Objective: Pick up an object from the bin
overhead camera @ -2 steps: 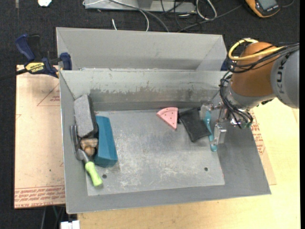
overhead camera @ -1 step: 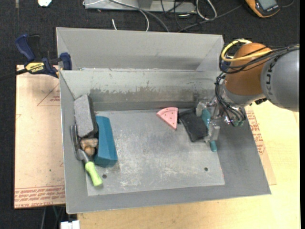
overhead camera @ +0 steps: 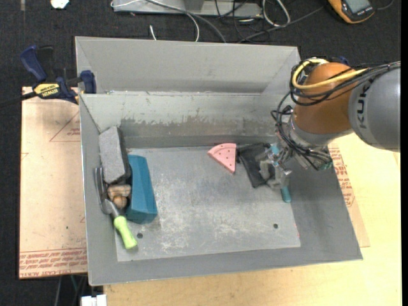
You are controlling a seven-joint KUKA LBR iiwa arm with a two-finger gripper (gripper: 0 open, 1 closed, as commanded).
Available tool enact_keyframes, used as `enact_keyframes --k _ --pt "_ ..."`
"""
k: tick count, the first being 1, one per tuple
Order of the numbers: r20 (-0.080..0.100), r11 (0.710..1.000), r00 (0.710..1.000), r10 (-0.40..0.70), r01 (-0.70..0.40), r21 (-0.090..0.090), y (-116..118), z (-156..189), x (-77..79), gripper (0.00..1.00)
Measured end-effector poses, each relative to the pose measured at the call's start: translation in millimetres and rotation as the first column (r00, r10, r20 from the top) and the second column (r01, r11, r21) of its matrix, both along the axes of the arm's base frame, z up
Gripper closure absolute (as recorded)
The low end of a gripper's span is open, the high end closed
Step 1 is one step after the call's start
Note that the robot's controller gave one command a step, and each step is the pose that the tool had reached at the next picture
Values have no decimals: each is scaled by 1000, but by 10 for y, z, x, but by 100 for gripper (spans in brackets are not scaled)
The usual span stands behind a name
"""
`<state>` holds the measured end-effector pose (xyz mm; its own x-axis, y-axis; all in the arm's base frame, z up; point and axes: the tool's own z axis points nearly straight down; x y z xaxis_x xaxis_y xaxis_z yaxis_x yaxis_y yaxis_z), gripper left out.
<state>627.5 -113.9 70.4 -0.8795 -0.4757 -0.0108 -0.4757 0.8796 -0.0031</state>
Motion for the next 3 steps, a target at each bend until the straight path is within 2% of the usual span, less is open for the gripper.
enact_keyframes --k 1,2,3 --pt "0 1000 1000 0 0 0 -1 0 0 100" --pt "-7 1000 1000 -1 1 3 12 359 -24 100" --pt "-1 1000 1000 -3 3 2 15 673 -7 100"
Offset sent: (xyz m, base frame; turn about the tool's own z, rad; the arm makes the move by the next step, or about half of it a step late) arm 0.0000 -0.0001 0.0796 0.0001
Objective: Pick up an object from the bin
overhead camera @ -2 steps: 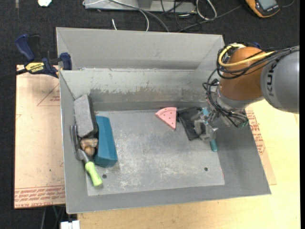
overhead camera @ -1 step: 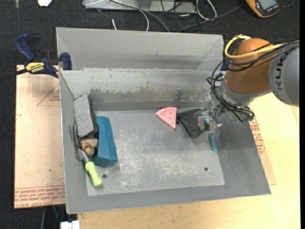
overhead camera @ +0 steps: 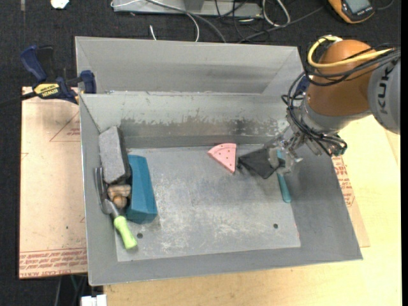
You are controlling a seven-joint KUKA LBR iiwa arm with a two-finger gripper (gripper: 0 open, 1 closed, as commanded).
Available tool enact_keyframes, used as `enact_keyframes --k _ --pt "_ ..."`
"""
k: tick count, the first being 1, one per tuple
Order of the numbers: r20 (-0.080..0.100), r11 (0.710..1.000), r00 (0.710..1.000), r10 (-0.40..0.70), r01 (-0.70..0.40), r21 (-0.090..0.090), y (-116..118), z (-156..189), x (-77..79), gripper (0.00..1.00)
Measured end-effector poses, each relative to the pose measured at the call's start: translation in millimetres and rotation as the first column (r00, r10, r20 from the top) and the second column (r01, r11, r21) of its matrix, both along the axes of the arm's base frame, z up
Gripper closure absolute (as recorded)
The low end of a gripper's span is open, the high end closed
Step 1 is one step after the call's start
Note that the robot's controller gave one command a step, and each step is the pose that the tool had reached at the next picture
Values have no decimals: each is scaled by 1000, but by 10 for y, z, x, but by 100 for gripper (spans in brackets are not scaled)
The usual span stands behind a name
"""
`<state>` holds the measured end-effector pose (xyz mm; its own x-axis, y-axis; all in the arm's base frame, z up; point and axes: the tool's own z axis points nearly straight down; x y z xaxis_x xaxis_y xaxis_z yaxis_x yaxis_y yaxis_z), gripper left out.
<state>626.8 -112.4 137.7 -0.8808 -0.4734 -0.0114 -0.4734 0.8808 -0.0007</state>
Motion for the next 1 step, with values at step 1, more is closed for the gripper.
enact_keyframes --k 1 --pt "-3 1000 1000 0 0 0 2 250 -11 100"
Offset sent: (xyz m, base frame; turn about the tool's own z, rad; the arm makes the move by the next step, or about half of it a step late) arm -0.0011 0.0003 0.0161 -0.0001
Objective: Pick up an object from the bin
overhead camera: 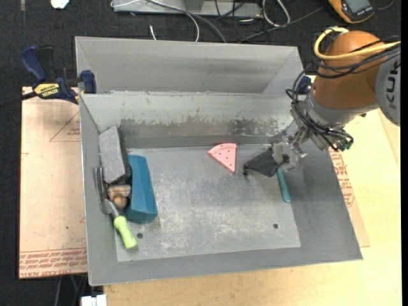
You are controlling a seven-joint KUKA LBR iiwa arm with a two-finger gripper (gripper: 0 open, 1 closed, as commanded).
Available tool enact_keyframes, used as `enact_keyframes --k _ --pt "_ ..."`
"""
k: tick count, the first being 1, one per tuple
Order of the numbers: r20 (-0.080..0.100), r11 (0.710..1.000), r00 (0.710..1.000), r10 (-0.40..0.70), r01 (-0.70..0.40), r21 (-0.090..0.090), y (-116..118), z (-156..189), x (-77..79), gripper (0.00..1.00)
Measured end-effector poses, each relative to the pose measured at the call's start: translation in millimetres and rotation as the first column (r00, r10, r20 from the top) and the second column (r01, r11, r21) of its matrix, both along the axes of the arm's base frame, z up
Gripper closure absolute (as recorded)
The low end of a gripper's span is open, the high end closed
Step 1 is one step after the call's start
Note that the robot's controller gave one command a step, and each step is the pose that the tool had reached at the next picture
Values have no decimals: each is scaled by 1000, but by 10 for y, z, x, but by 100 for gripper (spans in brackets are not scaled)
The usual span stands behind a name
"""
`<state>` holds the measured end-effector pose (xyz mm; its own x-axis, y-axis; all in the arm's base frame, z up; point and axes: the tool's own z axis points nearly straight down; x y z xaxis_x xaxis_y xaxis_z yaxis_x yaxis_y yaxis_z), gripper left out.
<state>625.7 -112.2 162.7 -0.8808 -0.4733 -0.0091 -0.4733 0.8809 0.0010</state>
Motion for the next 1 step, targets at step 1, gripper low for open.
enact_keyframes --k 1 --pt "0 1000 1000 0 0 0 0 159 1 100"
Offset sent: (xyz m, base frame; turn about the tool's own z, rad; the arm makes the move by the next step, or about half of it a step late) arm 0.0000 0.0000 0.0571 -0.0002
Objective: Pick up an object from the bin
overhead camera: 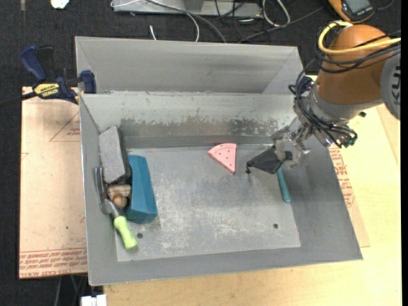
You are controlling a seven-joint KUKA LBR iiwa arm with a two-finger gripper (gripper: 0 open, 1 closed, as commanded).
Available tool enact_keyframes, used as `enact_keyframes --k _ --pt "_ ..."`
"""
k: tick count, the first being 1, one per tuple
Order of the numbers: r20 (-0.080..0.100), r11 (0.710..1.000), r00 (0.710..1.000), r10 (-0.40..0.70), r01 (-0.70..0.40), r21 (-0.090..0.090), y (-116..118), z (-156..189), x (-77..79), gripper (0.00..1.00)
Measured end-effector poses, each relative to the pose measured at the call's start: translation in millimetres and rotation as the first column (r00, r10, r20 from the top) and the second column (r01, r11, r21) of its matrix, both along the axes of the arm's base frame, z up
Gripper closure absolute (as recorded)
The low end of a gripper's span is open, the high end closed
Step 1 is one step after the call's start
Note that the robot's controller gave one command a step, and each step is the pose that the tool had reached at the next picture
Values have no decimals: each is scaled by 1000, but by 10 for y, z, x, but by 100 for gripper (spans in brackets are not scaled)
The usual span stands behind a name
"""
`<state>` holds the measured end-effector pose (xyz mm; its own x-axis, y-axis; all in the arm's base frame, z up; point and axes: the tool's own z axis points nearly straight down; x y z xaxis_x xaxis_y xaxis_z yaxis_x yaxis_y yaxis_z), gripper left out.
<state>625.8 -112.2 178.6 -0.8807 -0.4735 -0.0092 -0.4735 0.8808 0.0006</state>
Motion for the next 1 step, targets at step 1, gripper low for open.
enact_keyframes --k 1 --pt "1 1000 1000 -2 2 1 6 300 3 100"
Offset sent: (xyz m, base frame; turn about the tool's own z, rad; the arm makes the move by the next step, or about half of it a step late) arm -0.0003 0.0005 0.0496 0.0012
